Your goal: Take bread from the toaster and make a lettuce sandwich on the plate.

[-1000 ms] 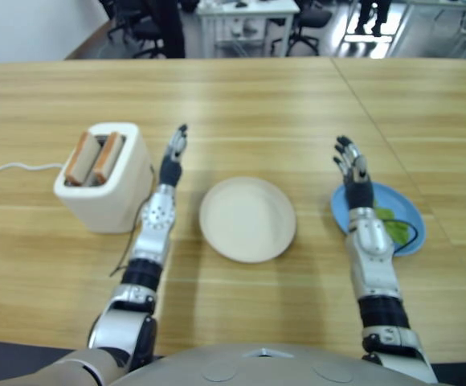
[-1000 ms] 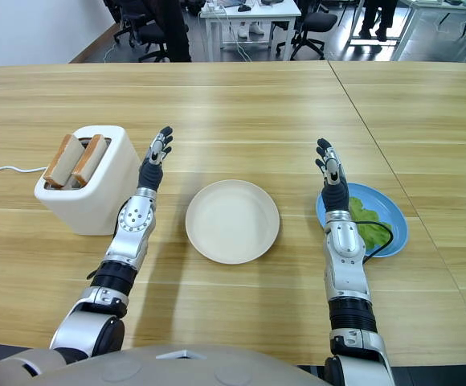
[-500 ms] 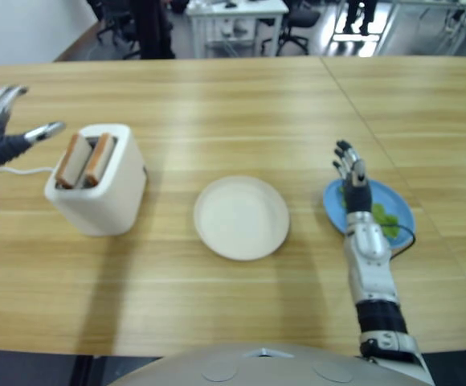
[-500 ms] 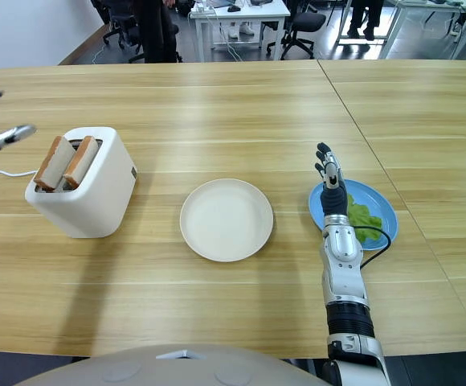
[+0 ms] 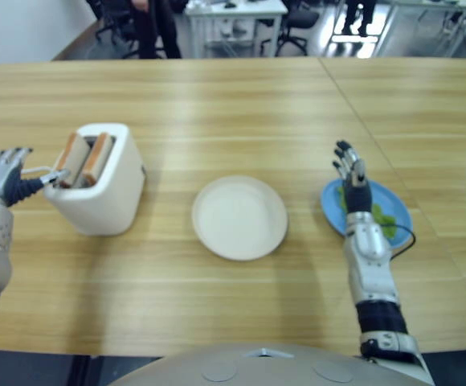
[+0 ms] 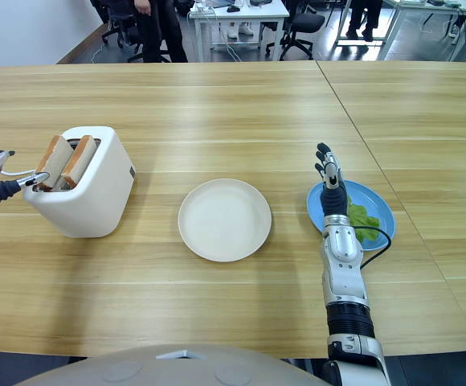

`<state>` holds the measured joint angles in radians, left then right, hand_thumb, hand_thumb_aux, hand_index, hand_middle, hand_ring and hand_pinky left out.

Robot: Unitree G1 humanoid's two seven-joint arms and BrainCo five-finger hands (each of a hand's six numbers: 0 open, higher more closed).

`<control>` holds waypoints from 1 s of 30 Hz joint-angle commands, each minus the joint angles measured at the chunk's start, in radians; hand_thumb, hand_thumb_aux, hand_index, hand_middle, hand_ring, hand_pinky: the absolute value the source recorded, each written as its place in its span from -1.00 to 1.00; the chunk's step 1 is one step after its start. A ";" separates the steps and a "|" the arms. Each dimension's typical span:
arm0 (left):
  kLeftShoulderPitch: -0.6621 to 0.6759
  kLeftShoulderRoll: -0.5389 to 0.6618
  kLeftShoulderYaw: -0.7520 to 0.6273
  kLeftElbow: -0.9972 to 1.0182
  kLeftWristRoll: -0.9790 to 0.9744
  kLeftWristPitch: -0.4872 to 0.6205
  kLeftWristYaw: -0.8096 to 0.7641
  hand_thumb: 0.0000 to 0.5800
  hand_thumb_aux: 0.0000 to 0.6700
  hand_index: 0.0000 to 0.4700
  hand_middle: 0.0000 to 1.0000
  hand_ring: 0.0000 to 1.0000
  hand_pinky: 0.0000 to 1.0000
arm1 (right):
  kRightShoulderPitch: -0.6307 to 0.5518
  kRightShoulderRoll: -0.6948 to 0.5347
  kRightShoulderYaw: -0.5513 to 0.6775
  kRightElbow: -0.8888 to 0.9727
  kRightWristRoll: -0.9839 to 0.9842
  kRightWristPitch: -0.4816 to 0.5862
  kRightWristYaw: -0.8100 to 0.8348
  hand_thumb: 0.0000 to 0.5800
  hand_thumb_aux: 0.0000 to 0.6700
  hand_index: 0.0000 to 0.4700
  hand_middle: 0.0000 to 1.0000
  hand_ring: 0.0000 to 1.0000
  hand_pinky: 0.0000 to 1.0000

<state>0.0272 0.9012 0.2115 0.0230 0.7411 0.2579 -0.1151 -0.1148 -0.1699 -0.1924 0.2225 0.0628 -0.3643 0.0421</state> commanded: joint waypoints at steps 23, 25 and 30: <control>0.001 -0.068 -0.036 -0.086 -0.043 -0.034 0.059 1.00 1.00 0.96 1.00 1.00 1.00 | 0.016 -0.005 0.008 -0.008 0.001 0.035 0.010 -1.00 -1.00 -1.00 -1.00 -1.00 -1.00; -0.002 -0.075 -0.021 -0.120 -0.045 -0.052 0.090 1.00 1.00 0.96 1.00 1.00 1.00 | 0.010 0.003 0.016 -0.006 -0.002 0.038 0.010 -1.00 -1.00 -1.00 -1.00 -1.00 -1.00; -0.019 -0.100 0.038 -0.197 -0.041 -0.096 0.197 1.00 1.00 0.96 1.00 1.00 1.00 | 0.007 0.010 0.029 0.000 -0.012 0.038 0.009 -1.00 -1.00 -1.00 -1.00 -1.00 -1.00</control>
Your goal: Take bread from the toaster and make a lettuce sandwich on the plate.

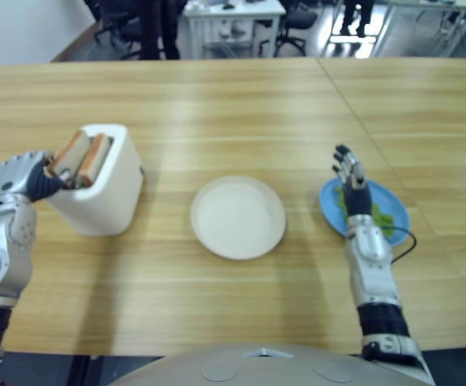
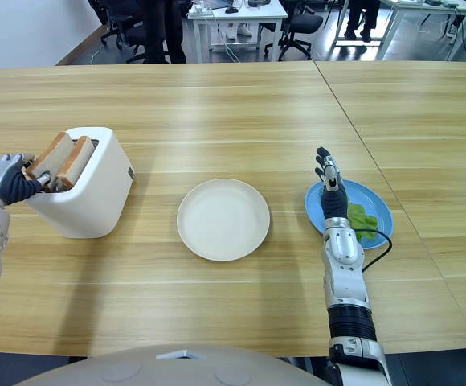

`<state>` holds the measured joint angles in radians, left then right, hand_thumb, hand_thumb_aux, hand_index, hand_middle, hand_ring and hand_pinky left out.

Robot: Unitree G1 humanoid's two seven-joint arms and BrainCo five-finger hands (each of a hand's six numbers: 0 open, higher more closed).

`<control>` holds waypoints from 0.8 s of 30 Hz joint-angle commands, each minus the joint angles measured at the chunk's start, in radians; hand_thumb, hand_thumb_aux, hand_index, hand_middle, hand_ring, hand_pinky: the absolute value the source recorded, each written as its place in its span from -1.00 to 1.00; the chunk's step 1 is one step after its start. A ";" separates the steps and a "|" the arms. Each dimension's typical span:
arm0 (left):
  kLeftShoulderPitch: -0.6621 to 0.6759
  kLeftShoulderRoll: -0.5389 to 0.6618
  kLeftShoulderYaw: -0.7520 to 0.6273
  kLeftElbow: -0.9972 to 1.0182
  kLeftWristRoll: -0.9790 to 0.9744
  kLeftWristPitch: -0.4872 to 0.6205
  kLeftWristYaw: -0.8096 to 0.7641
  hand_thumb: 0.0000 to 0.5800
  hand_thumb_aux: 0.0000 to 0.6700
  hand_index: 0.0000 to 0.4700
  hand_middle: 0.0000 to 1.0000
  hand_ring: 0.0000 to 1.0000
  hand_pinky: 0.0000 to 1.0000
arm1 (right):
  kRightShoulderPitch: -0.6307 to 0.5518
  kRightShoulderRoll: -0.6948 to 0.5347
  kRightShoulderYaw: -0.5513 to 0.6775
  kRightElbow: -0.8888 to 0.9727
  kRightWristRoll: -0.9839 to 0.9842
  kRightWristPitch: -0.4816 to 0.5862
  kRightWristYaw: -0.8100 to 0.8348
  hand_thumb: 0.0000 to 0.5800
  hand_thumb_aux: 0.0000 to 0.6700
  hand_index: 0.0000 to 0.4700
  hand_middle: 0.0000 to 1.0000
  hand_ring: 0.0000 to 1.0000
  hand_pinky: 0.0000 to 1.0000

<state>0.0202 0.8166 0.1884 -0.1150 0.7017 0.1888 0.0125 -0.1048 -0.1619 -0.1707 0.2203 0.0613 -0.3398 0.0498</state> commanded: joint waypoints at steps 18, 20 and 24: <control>-0.085 -0.466 -0.121 -0.255 -0.329 -0.286 0.100 1.00 1.00 0.96 1.00 1.00 1.00 | -0.002 -0.005 0.021 0.009 -0.014 0.023 0.011 -1.00 -1.00 -1.00 -1.00 -1.00 -1.00; -0.089 -0.529 -0.200 -0.186 -0.392 -0.306 0.046 1.00 1.00 0.96 1.00 1.00 1.00 | -0.003 -0.007 0.019 0.007 -0.014 0.026 0.012 -1.00 -1.00 -1.00 -1.00 -1.00 -1.00; -0.094 -0.602 -0.344 -0.033 -0.443 -0.307 -0.075 1.00 1.00 0.96 1.00 1.00 1.00 | -0.009 -0.008 0.020 0.009 -0.016 0.029 0.013 -1.00 -1.00 -1.00 -1.00 -1.00 -1.00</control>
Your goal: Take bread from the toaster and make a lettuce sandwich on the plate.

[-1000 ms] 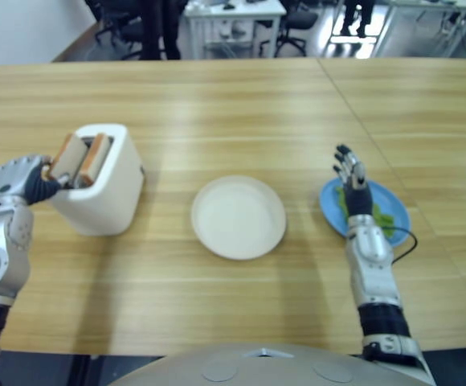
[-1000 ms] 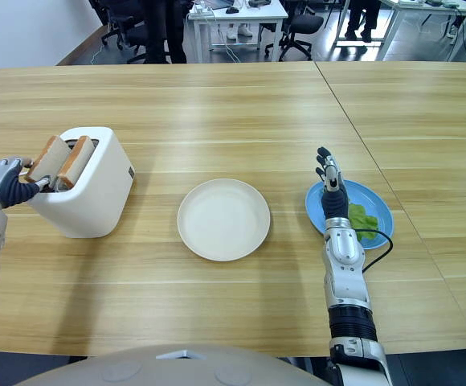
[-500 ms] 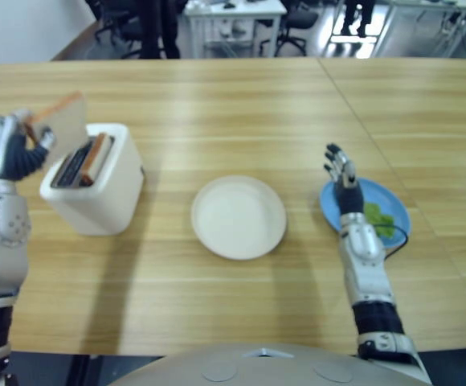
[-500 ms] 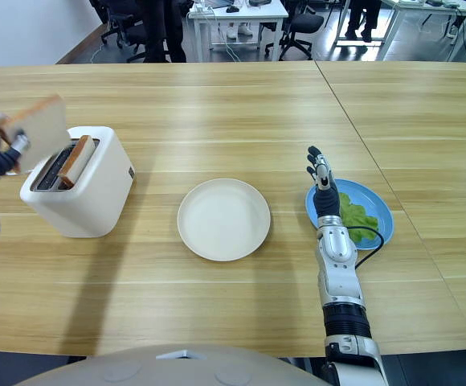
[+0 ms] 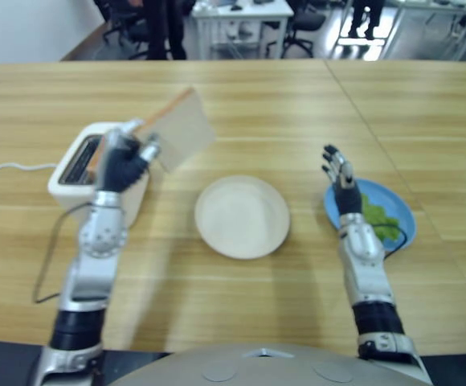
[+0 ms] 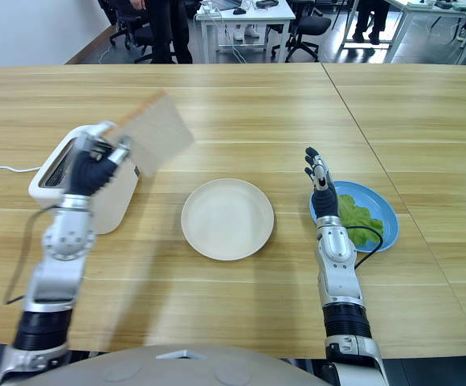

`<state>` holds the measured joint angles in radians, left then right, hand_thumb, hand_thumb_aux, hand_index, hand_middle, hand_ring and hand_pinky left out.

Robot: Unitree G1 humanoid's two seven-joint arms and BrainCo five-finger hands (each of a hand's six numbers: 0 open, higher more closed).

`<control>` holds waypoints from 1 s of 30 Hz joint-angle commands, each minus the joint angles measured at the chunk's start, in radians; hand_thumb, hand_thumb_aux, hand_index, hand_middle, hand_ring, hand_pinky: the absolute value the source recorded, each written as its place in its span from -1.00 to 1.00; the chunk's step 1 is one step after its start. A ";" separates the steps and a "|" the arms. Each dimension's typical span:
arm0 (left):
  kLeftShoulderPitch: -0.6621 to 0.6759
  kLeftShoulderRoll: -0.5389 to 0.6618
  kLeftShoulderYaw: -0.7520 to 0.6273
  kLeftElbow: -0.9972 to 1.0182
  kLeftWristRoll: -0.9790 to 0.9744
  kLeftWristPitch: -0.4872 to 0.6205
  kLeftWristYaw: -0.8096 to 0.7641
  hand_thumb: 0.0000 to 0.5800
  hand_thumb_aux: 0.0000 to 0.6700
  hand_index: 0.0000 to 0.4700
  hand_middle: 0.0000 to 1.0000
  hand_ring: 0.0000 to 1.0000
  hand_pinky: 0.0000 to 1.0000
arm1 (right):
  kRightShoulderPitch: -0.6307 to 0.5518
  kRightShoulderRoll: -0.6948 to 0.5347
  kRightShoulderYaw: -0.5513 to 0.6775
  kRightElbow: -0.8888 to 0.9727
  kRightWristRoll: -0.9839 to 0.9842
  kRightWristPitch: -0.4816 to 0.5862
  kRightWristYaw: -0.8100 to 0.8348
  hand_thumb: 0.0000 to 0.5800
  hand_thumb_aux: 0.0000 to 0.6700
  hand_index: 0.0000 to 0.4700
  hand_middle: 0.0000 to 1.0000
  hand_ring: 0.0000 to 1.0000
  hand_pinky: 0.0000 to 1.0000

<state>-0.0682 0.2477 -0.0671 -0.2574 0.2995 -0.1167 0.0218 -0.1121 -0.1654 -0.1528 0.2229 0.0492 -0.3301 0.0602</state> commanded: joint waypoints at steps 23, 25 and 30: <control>-0.142 0.033 -0.291 0.530 0.177 0.074 -0.190 0.87 0.49 0.46 1.00 1.00 1.00 | 0.024 -0.008 0.003 -0.030 -0.008 0.035 0.004 -1.00 -1.00 -1.00 -1.00 -1.00 -1.00; -0.145 0.058 -0.289 0.473 0.263 0.078 -0.110 -1.00 -1.00 -1.00 -1.00 -1.00 -1.00 | 0.024 -0.008 0.003 -0.032 -0.008 0.035 0.005 -1.00 -1.00 -1.00 -1.00 -1.00 -1.00; -0.122 0.117 -0.283 0.245 0.512 0.115 0.054 -1.00 -1.00 -1.00 -1.00 -1.00 -1.00 | 0.024 -0.006 0.008 -0.036 -0.009 0.040 0.007 -1.00 -1.00 -1.00 -1.00 -1.00 -1.00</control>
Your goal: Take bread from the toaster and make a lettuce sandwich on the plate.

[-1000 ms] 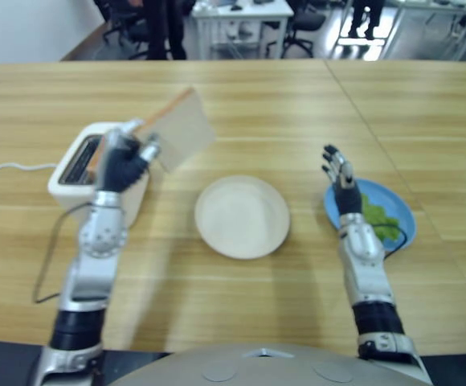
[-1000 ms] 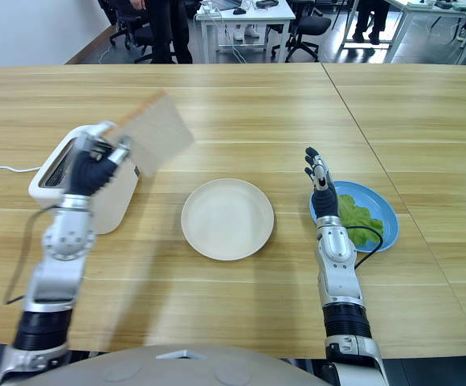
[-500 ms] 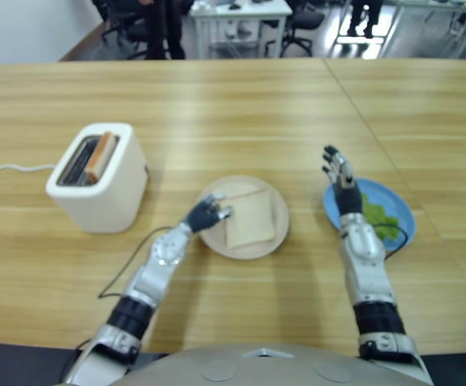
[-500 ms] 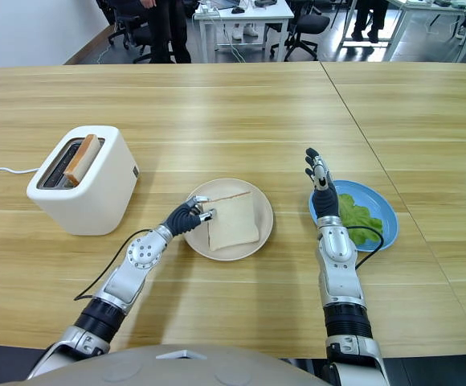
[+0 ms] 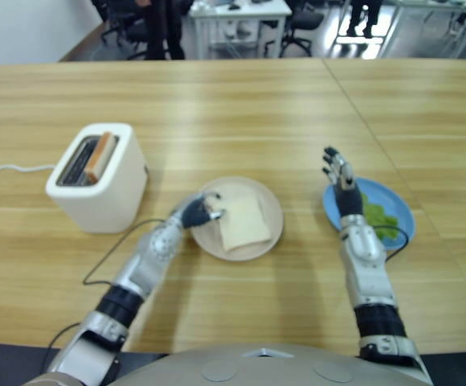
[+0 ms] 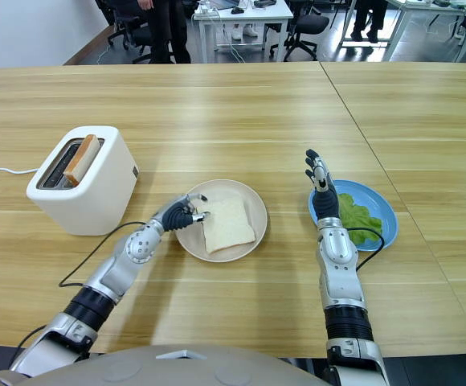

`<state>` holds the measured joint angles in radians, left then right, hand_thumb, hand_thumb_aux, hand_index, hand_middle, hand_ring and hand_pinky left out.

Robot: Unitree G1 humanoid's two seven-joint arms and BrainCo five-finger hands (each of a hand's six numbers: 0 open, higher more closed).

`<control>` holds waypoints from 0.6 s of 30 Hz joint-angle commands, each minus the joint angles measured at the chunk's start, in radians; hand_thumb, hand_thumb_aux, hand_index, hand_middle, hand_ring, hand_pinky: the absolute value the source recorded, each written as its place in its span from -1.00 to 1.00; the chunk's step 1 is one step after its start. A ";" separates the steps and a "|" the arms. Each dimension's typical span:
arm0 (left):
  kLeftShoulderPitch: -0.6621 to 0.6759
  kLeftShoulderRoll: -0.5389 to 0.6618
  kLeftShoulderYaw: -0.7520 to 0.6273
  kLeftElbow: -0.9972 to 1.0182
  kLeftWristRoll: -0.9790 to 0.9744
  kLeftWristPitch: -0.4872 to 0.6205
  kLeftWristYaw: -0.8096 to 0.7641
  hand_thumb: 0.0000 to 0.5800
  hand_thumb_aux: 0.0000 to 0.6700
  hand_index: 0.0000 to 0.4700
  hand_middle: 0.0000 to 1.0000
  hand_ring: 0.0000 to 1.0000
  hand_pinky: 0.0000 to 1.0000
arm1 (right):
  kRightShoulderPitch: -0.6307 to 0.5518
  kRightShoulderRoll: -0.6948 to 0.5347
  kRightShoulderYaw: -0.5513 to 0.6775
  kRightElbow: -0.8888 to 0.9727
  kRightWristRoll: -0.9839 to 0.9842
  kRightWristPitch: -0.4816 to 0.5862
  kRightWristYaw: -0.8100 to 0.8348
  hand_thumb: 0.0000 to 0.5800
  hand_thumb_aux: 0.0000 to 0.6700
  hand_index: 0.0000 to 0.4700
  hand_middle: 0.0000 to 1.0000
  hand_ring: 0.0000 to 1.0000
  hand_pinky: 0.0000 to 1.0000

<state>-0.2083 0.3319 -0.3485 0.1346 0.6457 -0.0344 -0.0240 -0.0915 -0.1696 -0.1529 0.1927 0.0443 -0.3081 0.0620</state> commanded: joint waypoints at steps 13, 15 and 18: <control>0.138 0.034 0.084 -0.473 0.313 0.009 0.254 -1.00 -1.00 -1.00 -1.00 -1.00 -1.00 | 0.040 -0.136 -0.004 -0.151 -0.227 -0.036 -0.047 -1.00 -1.00 -1.00 -1.00 -1.00 -1.00; 0.154 -0.020 0.115 -0.363 0.147 -0.026 0.253 -1.00 -1.00 -1.00 -1.00 -1.00 -1.00 | 0.061 -0.311 -0.042 -0.219 -0.528 -0.037 -0.154 -1.00 -1.00 -1.00 -1.00 -1.00 -1.00; 0.167 -0.065 0.141 -0.260 0.028 -0.045 0.229 -1.00 -1.00 -1.00 -1.00 -1.00 -1.00 | 0.082 -0.519 -0.068 -0.175 -0.713 -0.018 -0.223 -1.00 -1.00 -1.00 -1.00 -1.00 -1.00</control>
<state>-0.0504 0.2811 -0.2248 -0.1866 0.7536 -0.0627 0.2279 -0.0311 -0.6323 -0.2096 -0.0038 -0.5460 -0.3359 -0.1206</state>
